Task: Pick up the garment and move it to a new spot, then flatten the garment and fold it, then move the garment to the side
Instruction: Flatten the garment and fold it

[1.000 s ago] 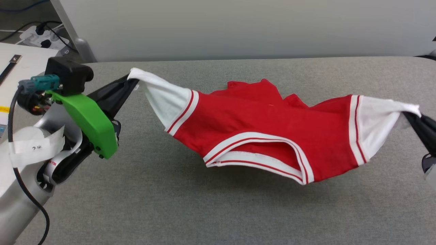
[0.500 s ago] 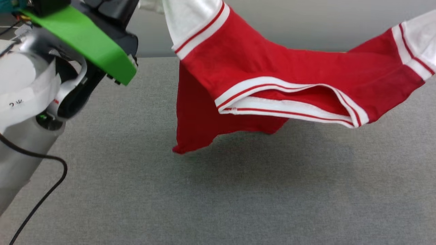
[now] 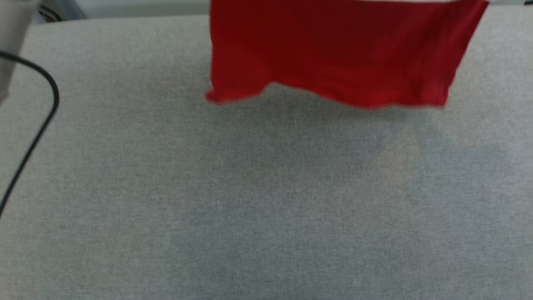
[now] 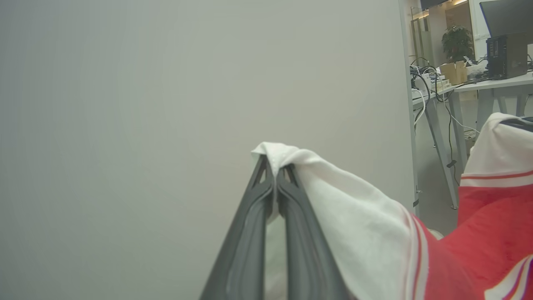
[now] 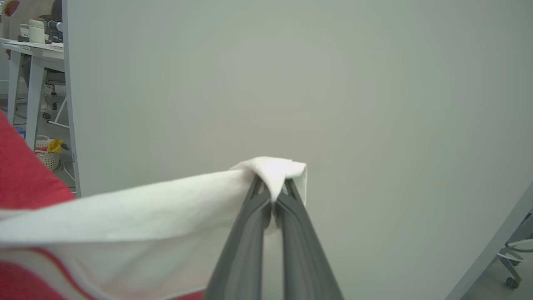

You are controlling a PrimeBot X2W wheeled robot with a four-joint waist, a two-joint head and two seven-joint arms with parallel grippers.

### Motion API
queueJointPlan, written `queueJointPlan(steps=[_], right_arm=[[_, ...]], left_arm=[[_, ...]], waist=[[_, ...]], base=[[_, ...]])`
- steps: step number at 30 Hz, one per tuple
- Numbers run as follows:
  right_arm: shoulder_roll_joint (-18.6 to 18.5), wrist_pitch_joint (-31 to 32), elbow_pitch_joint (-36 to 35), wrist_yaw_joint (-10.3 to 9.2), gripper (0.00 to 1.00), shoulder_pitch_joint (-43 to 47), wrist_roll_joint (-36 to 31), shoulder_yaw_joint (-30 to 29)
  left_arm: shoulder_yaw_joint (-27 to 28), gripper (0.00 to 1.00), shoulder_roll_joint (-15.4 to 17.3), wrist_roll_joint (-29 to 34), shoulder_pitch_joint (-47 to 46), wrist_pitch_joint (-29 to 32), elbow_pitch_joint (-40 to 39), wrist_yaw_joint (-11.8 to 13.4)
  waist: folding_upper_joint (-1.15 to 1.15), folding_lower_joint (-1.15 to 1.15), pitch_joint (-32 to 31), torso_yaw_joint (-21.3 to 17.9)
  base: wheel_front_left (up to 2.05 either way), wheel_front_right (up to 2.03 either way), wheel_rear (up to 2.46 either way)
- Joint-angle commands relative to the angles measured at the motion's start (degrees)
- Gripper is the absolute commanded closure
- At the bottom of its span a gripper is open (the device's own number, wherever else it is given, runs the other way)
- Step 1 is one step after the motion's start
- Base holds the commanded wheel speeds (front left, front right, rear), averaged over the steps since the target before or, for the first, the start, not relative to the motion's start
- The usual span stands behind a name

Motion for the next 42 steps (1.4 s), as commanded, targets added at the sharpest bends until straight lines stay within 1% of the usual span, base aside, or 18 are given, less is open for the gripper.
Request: queueJointPlan(steps=[1, 6, 10, 15, 16, 17, 20, 24, 30, 34, 39, 42], right_arm=[[0.4, -0.6, 1.8, -0.03, 1.00, -3.5, -0.5, 1.0], [1.7, -3.1, 10.4, -0.03, 1.00, -16.1, -3.2, 5.5], [3.1, -6.0, 17.3, -0.03, 1.00, -23.7, -5.2, 8.5], [4.9, -9.6, 25.4, -0.03, 1.00, -29.5, -5.6, 11.8], [6.4, -12.7, 30.3, -0.03, 1.00, -30.0, -4.7, 14.9], [6.5, -13.6, 31.1, -0.03, 1.00, -29.6, -4.5, 15.5], [7.0, -16.0, 32.9, -0.03, 1.00, -27.7, -3.2, 17.0], [7.6, -19.4, 33.7, -0.03, 1.00, -22.8, -1.7, 19.1], [7.6, -23.6, 33.4, -0.03, 1.00, -12.5, 1.1, 22.2], [7.0, -25.9, 31.9, -0.03, 1.00, -4.0, 2.7, 24.1], [5.0, -27.5, 28.9, -0.03, 1.00, 7.4, 4.3, 25.0], [3.9, -27.8, 26.9, -0.03, 1.00, 14.1, 5.0, 24.4]], left_arm=[[0.3, 1.00, -0.8, 0.9, -2.8, -0.6, 1.9, -0.4], [0.6, 1.00, -3.2, 2.9, -10.8, -3.1, 10.3, -1.1], [1.1, 1.00, -4.6, 3.3, -15.0, -5.3, 16.1, -1.4], [1.0, 1.00, -4.9, 3.6, -17.4, -8.1, 22.6, -1.9], [-0.3, 1.00, -4.5, 3.1, -16.4, -11.2, 26.9, -2.3], [-0.8, 1.00, -4.3, 3.0, -15.8, -12.0, 27.5, -2.4], [-1.8, 1.00, -3.8, 1.9, -13.0, -14.2, 28.4, -2.4], [-3.6, 1.00, -2.1, 0.1, -7.0, -16.5, 27.8, -2.5], [-3.2, 1.00, 0.4, -2.5, 5.9, -18.8, 24.9, -2.4], [-1.8, 1.00, 1.7, -3.6, 16.3, -19.2, 20.8, -0.9], [0.2, 1.00, 3.5, -4.5, 30.8, -19.4, 13.7, 2.4], [1.4, 1.00, 4.6, -5.2, 39.0, -19.4, 9.8, 4.3]], waist=[[0.00, -0.01, 5.6, -0.8], [0.00, -0.01, 9.5, -1.1], [0.00, -0.01, 12.0, -1.2], [0.00, -0.01, 14.6, -1.3], [0.00, -0.01, 15.6, -1.3], [0.00, -0.01, 15.6, -1.3], [0.00, -0.01, 14.9, -1.3], [0.00, -0.01, 12.8, -1.6], [0.00, -0.01, 7.9, -1.2], [0.00, -0.01, 4.3, -0.5], [0.00, -0.01, -0.4, 0.2], [0.00, -0.01, -2.9, 0.5]], base=[[0.00, 0.00, 0.00], [0.00, 0.00, 0.00], [0.00, 0.00, 0.00], [0.00, 0.00, 0.00], [0.00, 0.00, 0.00], [0.00, 0.00, 0.00], [0.00, 0.00, 0.00], [0.00, 0.00, 0.00], [0.00, 0.00, 0.00], [0.00, 0.00, 0.00], [0.00, 0.00, 0.00], [0.00, 0.00, 0.00]])
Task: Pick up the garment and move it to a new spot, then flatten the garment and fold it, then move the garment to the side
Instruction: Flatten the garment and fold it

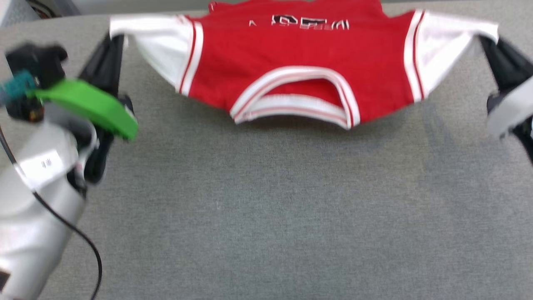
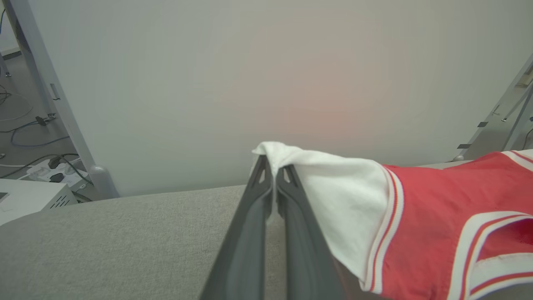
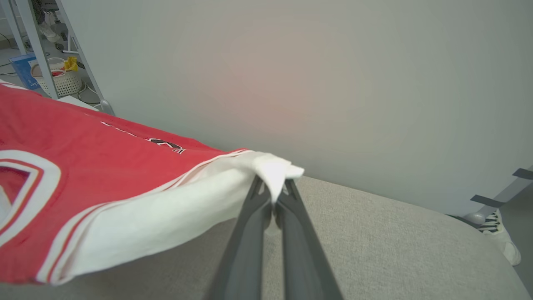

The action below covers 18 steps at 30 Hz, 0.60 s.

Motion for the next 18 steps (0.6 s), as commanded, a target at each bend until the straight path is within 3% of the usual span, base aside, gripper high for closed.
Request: queueJointPlan(steps=[1, 12, 18], right_arm=[[-0.7, -0.1, -1.0, -0.04, 1.00, 3.2, 0.5, -0.4], [-2.3, 4.5, -7.2, -0.04, 1.00, 27.1, 1.0, -6.1], [-0.6, 6.3, -8.2, -0.04, 1.00, 39.1, 1.0, -11.3]], left_arm=[[0.6, 1.00, 0.8, -0.7, 3.7, -0.3, -1.3, 1.0], [1.9, 1.00, 3.8, -3.8, 29.6, -0.3, -10.6, 7.7], [2.5, 1.00, 3.0, -5.1, 39.0, -0.3, -12.0, 9.1]], waist=[[0.00, 0.00, -4.7, 1.1], [0.00, 0.00, -11.7, 0.5], [0.00, 0.00, -14.5, 1.0]], base=[[0.00, 0.00, 0.00], [0.00, 0.00, 0.00], [0.00, 0.00, 0.00]])
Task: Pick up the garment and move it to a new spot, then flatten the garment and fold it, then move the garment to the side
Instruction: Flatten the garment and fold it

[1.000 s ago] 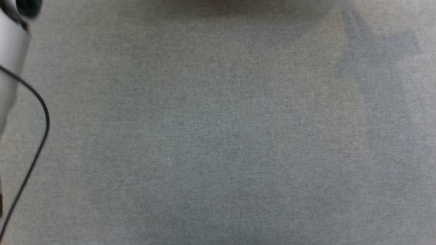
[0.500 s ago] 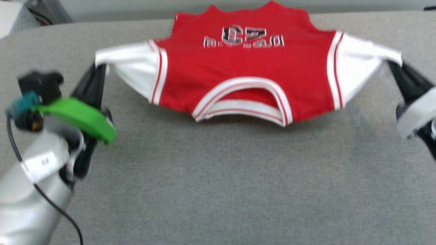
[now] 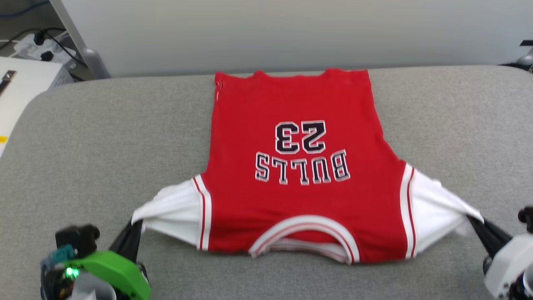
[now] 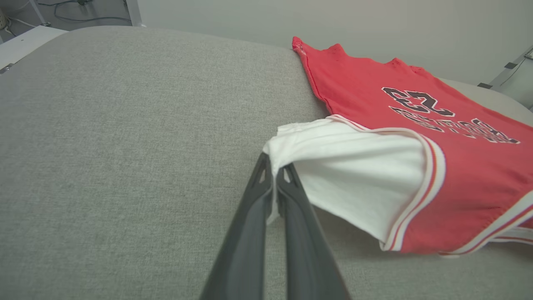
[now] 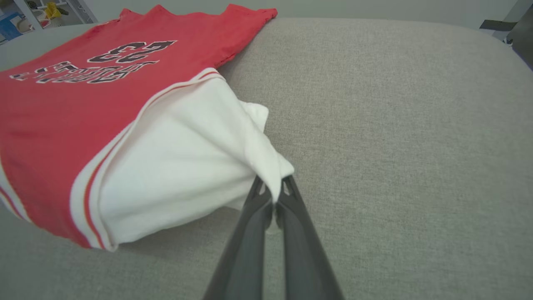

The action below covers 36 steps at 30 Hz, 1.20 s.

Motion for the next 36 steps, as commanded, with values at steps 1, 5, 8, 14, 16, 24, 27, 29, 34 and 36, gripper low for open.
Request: queueJointPlan(steps=[1, 5, 8, 14, 16, 24, 27, 29, 34, 36], right_arm=[[0.2, 0.4, -0.2, -0.05, 1.00, 2.9, 0.1, -1.4], [1.9, 3.2, -1.4, -0.05, 1.00, 12.3, -1.4, -6.1], [2.4, 5.4, -2.0, -0.05, 1.00, 15.7, -2.4, -7.9], [4.4, 9.4, -2.9, -0.05, 1.00, 19.0, -3.5, -10.4], [5.1, 10.2, -3.2, -0.05, 1.00, 18.9, -4.3, -11.1], [7.1, 11.5, -5.5, -0.05, 0.00, 15.0, -7.4, -12.9], [6.6, 11.7, -7.7, -0.05, 0.00, 13.2, -7.9, -14.0], [5.9, 11.5, -9.9, -0.05, 0.00, 11.2, -8.0, -15.9], [3.0, 12.3, -14.8, -0.05, 0.00, 3.4, -8.6, -21.1], [1.6, 13.9, -16.6, -0.05, 0.00, -0.5, -8.9, -22.2]], left_arm=[[0.2, 1.00, -0.1, -0.9, 2.4, -0.3, 0.2, 0.6], [-0.5, 1.00, -0.9, -1.5, 7.4, -0.3, 0.9, 1.9], [-1.0, 1.00, -1.5, -1.6, 9.1, -0.3, 1.8, 2.2], [-1.3, 1.00, -2.7, -0.8, 10.2, -0.3, 3.1, 2.2], [-1.3, 1.00, -3.2, -0.5, 9.6, -0.3, 3.4, 1.9], [-1.8, 1.00, -4.2, 2.0, 7.2, -0.3, 3.4, 0.9], [-1.6, 1.00, -4.6, 2.9, 6.6, -0.3, 2.6, 1.0], [-1.6, 1.00, -4.7, 3.8, 6.2, -0.3, 1.5, 1.3], [-1.1, 1.00, -4.8, 6.1, 5.1, -0.3, -2.2, 2.5], [-1.1, 1.00, -4.8, 7.1, 4.3, -0.3, -3.7, 2.9]], waist=[[0.00, 0.01, -2.0, 0.4], [0.00, 0.01, -2.6, 0.7], [0.00, 0.01, -2.5, 0.8], [0.00, 0.01, -1.6, 1.0], [0.00, 0.01, -1.3, 1.1], [0.00, 0.01, -0.9, 1.3], [0.00, 0.01, -0.7, 1.5], [0.00, 0.01, -0.3, 1.8], [0.00, 0.01, 2.1, 2.9], [0.00, 0.01, 3.9, 3.7]], base=[[0.00, 0.00, 0.00], [0.00, 0.00, 0.00], [0.00, 0.00, 0.00], [0.00, 0.00, 0.00], [0.00, 0.00, 0.00], [0.00, 0.00, 0.00], [0.00, 0.00, 0.00], [0.00, 0.00, 0.00], [0.00, 0.00, 0.00], [0.00, 0.00, 0.00]])
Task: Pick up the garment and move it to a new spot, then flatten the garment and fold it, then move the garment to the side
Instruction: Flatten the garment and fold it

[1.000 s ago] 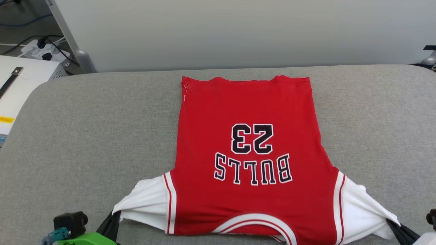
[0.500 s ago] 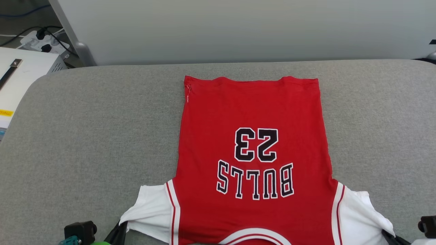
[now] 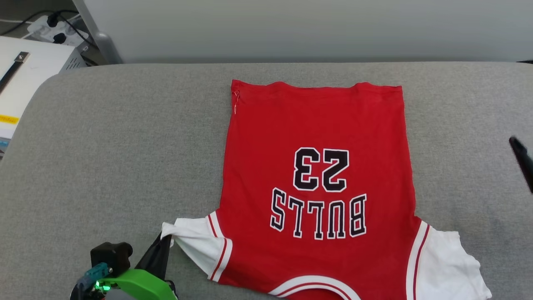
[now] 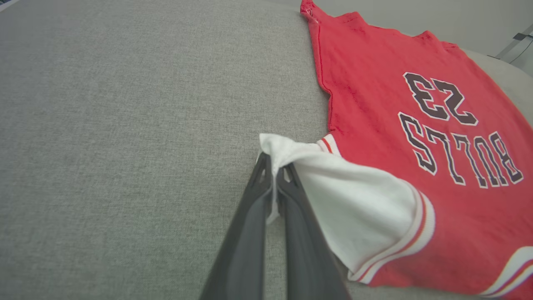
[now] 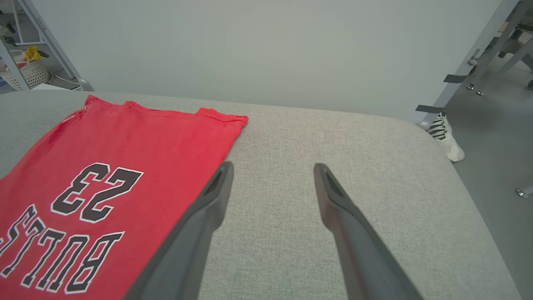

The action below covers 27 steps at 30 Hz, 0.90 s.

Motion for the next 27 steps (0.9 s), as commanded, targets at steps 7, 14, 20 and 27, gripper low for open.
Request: queueJointPlan(steps=[7, 14, 20, 27], right_arm=[[-3.3, 13.2, -1.3, -0.04, 0.00, -18.7, 1.1, 0.8], [-5.6, 38.3, 6.0, -0.04, 0.00, -36.9, 5.6, 8.9], [-5.4, 46.0, 11.8, -0.04, 0.00, -46.8, 2.7, 13.1], [-4.0, 47.5, 18.8, -0.04, 0.00, -53.5, -0.7, 15.3]], left_arm=[[0.6, 1.00, -1.1, 4.7, -5.4, -0.3, -4.7, 1.2], [1.1, 1.00, -3.6, 9.3, -10.2, -0.3, -8.1, 1.1], [1.1, 1.00, -5.7, 11.8, -13.4, -0.3, -9.8, 0.2], [2.2, 1.00, -7.8, 13.9, -15.2, -0.3, -10.2, -0.9]], waist=[[0.00, 0.00, 9.9, 4.2], [0.00, 0.00, 17.9, 7.6], [0.00, 0.00, 23.1, 10.1], [0.00, 0.00, 27.7, 12.1]], base=[[0.00, 0.00, 0.00], [0.00, 0.00, 0.00], [0.00, 0.00, 0.00], [0.00, 0.00, 0.00]])
